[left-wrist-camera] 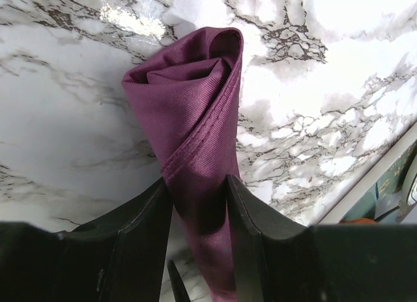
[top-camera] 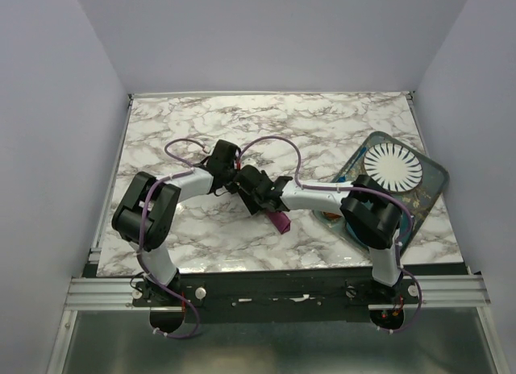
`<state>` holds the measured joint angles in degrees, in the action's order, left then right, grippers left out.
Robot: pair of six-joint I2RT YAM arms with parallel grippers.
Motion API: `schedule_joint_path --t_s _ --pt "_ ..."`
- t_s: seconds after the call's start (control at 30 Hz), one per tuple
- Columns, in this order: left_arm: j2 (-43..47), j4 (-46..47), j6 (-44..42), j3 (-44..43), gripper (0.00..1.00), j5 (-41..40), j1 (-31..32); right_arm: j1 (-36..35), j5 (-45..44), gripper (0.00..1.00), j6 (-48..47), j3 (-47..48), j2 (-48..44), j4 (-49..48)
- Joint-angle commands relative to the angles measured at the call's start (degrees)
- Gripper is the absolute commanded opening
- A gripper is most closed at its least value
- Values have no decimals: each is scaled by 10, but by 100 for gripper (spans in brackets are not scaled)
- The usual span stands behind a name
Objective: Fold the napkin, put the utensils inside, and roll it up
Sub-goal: Roll the napkin with the utensil
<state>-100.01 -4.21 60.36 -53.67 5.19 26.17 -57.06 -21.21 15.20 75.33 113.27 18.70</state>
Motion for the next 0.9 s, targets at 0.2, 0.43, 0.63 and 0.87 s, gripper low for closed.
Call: schedule_joint_path --t_s 0.2,0.43,0.63,0.87 --pt "24 9 -4 37 50 14 -6 26 28 43 14 -35 16 -26" --pt "58 -30 -66 18 70 -8 -8 111 320 36 -4 -42 14 -41" --pt "104 -77 -91 11 77 -26 -8 197 572 33 -3 -38 49 -60" --pt "133 -80 -75 21 78 -21 -9 243 712 32 -1 -17 101 -57"
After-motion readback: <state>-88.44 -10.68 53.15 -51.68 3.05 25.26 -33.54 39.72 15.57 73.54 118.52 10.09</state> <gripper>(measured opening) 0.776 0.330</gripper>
